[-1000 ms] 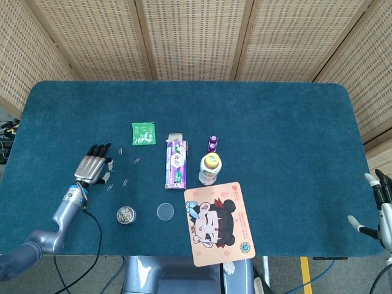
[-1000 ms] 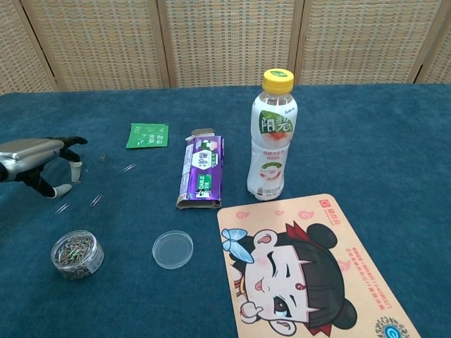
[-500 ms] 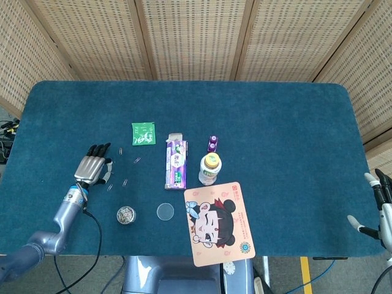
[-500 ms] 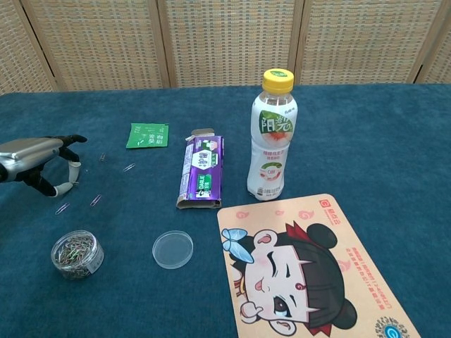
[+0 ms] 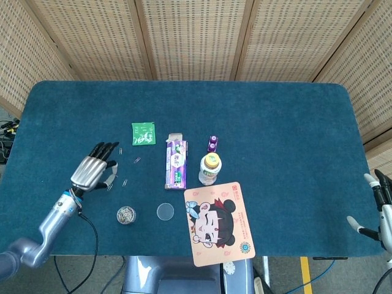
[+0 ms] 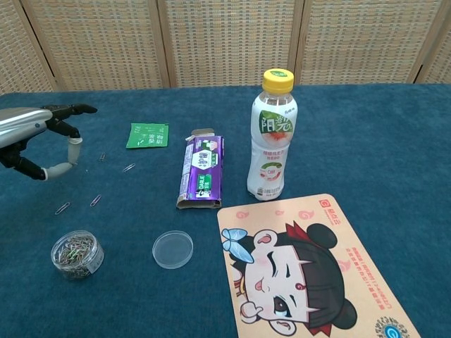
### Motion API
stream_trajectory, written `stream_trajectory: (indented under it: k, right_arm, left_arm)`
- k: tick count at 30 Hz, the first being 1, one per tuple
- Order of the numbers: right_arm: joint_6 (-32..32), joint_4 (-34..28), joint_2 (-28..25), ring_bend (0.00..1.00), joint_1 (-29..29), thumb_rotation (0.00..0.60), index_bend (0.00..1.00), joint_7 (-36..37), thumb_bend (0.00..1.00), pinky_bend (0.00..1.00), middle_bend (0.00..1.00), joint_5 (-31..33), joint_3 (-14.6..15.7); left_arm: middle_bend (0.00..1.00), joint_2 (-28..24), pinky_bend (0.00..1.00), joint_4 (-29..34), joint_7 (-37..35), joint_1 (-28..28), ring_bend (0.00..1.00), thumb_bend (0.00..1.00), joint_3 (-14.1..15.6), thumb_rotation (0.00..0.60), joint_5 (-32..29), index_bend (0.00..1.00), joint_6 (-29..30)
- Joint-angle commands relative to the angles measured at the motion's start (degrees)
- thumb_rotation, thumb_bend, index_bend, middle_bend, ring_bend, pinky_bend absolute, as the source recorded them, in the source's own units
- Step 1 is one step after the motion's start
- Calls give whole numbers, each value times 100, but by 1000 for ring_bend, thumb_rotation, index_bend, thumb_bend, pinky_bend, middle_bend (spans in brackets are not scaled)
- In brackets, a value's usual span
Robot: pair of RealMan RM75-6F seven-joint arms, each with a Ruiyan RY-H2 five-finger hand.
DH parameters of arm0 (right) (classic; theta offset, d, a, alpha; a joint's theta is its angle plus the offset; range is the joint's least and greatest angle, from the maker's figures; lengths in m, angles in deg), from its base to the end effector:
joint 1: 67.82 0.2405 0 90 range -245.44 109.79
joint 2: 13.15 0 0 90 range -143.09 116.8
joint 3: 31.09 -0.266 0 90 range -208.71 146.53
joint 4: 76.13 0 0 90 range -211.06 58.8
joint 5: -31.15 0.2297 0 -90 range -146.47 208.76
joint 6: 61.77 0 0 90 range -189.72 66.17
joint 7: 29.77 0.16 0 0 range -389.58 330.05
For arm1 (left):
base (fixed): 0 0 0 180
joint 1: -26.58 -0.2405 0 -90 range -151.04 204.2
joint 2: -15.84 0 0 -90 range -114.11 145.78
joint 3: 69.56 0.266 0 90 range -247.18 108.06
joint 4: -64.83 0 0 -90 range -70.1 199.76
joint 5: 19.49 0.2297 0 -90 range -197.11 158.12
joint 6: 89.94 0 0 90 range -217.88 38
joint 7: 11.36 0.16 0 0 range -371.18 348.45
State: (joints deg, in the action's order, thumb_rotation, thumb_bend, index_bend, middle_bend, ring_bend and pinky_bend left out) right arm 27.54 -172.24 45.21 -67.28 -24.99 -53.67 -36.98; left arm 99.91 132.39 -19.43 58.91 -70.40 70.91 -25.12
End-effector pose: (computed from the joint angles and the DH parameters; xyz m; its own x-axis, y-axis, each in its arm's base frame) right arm -0.3284 -0.1854 0.1922 0.3502 0.0997 0.9314 -0.9364 0.0623 0.3454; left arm -0.2626 0.3423 0.0076 0.4770 0.1825 0.8598 0.8178 -0.4506 -0.3581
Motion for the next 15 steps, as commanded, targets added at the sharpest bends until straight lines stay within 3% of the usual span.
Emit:
stream_trajectory:
  k: [1, 6, 15]
  right_arm:
    - [3, -4, -3, 0, -2, 600, 74, 1, 0, 0, 0, -13, 7]
    - [52, -13, -19, 0, -24, 600, 74, 38, 0, 0, 0, -55, 21]
    - [64, 1, -43, 0, -33, 600, 74, 123, 0, 0, 0, -51, 15]
  left_arm:
    - [0, -549, 0, 709, -1, -201, 0, 436, 540, 600, 666, 752, 444]
    - [0, -689, 0, 1196, 647, -236, 0, 437, 771, 600, 836, 753, 274]
    - [0, -571, 0, 1445, 1318, -267, 0, 437, 708, 600, 509, 753, -85]
